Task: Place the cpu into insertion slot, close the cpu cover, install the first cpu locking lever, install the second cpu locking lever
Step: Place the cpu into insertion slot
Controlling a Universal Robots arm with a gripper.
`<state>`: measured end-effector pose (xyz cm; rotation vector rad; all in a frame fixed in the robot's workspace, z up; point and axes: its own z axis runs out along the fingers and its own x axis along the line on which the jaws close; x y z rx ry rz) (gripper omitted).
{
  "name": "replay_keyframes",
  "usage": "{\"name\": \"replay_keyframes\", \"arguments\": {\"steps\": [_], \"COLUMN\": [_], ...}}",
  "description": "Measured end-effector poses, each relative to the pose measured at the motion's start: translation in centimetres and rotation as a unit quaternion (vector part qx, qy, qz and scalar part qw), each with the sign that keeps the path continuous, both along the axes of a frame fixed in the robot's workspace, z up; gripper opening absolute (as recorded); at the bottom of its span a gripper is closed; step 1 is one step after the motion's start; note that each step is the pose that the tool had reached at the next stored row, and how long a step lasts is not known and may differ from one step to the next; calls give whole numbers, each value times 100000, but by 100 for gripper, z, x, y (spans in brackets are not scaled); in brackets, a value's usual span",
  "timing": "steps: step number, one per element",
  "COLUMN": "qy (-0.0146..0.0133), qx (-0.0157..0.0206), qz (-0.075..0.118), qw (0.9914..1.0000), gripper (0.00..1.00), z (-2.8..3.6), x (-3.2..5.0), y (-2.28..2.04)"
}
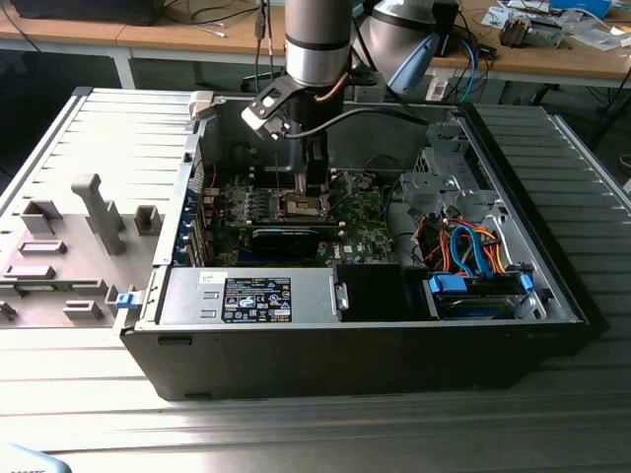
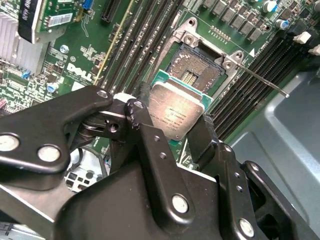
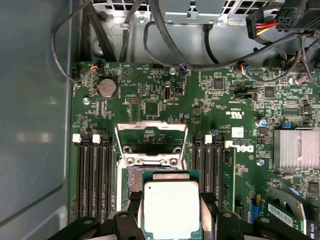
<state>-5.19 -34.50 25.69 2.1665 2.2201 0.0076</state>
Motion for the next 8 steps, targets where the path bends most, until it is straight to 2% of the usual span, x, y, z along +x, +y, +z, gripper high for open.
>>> {"name": "replay_keyframes", "arguments": {"steps": [3, 8], "qy": [-8, 1], "qx": [11, -2], "qz": [2, -3], "qw": [100000, 100000], "gripper": [54, 54], "z": [-18, -47], "x": [-8, -27], "y": [21, 33]}}
